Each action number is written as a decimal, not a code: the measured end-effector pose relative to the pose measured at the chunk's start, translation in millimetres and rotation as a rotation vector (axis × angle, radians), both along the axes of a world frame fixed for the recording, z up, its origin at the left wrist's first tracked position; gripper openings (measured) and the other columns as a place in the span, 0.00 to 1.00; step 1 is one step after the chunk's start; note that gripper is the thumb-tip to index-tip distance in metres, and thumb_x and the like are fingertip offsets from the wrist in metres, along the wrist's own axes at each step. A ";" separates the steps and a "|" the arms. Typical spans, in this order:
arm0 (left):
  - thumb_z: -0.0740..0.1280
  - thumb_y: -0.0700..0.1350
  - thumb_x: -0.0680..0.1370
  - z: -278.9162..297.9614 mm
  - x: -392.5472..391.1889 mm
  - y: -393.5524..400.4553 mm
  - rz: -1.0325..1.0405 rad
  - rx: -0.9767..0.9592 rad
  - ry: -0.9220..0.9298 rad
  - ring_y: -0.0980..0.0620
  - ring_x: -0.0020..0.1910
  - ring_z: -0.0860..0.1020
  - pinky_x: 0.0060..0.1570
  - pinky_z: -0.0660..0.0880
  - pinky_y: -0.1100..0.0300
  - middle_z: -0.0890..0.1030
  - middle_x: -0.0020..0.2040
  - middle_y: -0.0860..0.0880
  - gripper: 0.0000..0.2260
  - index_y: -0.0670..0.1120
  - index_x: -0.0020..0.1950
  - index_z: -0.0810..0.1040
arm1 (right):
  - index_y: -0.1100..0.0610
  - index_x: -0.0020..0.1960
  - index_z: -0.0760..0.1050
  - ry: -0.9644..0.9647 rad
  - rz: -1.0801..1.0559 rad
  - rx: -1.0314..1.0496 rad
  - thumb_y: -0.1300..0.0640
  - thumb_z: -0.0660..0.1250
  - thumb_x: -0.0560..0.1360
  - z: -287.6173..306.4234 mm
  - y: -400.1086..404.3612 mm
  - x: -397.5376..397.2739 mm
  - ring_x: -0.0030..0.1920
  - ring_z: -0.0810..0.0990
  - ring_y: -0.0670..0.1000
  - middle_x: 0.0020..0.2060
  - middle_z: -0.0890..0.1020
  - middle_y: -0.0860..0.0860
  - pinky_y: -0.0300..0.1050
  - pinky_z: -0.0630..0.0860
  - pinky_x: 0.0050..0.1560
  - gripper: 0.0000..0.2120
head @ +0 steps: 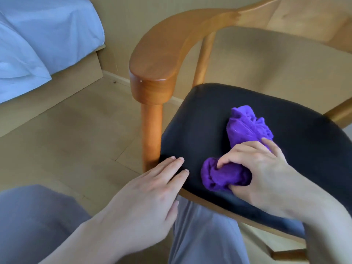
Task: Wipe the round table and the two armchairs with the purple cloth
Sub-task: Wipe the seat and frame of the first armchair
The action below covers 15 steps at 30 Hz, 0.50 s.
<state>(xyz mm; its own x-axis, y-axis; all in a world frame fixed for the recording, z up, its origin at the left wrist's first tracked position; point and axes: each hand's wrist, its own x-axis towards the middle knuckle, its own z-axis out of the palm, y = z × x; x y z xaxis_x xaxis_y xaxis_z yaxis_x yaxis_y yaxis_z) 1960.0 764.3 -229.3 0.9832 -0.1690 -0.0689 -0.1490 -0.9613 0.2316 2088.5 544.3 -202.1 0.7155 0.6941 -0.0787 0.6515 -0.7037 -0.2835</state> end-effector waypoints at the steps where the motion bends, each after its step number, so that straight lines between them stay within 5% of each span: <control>1: 0.52 0.53 0.83 -6.0 1.8 2.1 -0.007 -0.033 -0.031 0.62 0.76 0.33 0.59 0.26 0.73 0.35 0.80 0.59 0.28 0.56 0.81 0.43 | 0.33 0.53 0.73 0.000 -0.046 0.008 0.44 0.66 0.63 -0.3 -6.4 -3.2 0.63 0.65 0.35 0.52 0.74 0.32 0.48 0.46 0.78 0.19; 4: 0.58 0.52 0.81 -7.0 14.6 0.4 -0.074 -0.041 -0.094 0.60 0.79 0.42 0.67 0.39 0.70 0.46 0.82 0.55 0.28 0.53 0.80 0.55 | 0.36 0.51 0.76 -0.046 -0.109 0.045 0.47 0.70 0.65 -0.9 -18.4 -15.4 0.59 0.68 0.39 0.46 0.75 0.34 0.53 0.58 0.75 0.15; 7: 0.63 0.49 0.79 -5.6 31.4 -3.7 -0.100 -0.002 -0.142 0.53 0.80 0.54 0.70 0.51 0.64 0.57 0.81 0.50 0.27 0.48 0.77 0.64 | 0.37 0.57 0.77 -0.045 -0.072 0.051 0.43 0.74 0.69 4.9 -17.8 -26.8 0.61 0.68 0.41 0.53 0.74 0.34 0.48 0.61 0.70 0.17; 10: 0.60 0.49 0.81 -10.2 46.0 -8.2 -0.102 -0.028 -0.152 0.53 0.80 0.45 0.73 0.48 0.61 0.48 0.82 0.51 0.29 0.49 0.80 0.55 | 0.38 0.62 0.78 0.094 -0.062 0.414 0.39 0.73 0.71 21.5 -29.0 -25.5 0.73 0.66 0.45 0.67 0.72 0.36 0.45 0.65 0.69 0.20; 12: 0.56 0.51 0.82 -14.9 50.5 -10.7 -0.086 -0.021 -0.124 0.54 0.79 0.38 0.75 0.46 0.58 0.41 0.81 0.53 0.30 0.51 0.81 0.48 | 0.38 0.66 0.76 0.018 -0.129 0.561 0.38 0.72 0.71 24.5 -33.6 -16.1 0.77 0.61 0.48 0.73 0.68 0.38 0.50 0.65 0.72 0.24; 15: 0.55 0.52 0.81 -16.7 53.2 -13.9 -0.071 0.016 -0.089 0.53 0.79 0.37 0.75 0.42 0.58 0.41 0.81 0.53 0.30 0.53 0.81 0.47 | 0.35 0.73 0.68 0.109 -0.245 0.368 0.31 0.73 0.68 9.6 -16.4 -6.7 0.81 0.43 0.47 0.80 0.53 0.37 0.61 0.50 0.79 0.35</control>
<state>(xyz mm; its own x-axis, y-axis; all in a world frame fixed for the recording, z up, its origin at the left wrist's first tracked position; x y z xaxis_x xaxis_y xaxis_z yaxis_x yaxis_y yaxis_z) 2013.3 750.4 -246.0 0.9712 -0.2377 0.0145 -0.2357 -0.9512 0.1990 2081.8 528.0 -192.5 0.8636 0.5009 0.0577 0.4305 -0.6728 -0.6017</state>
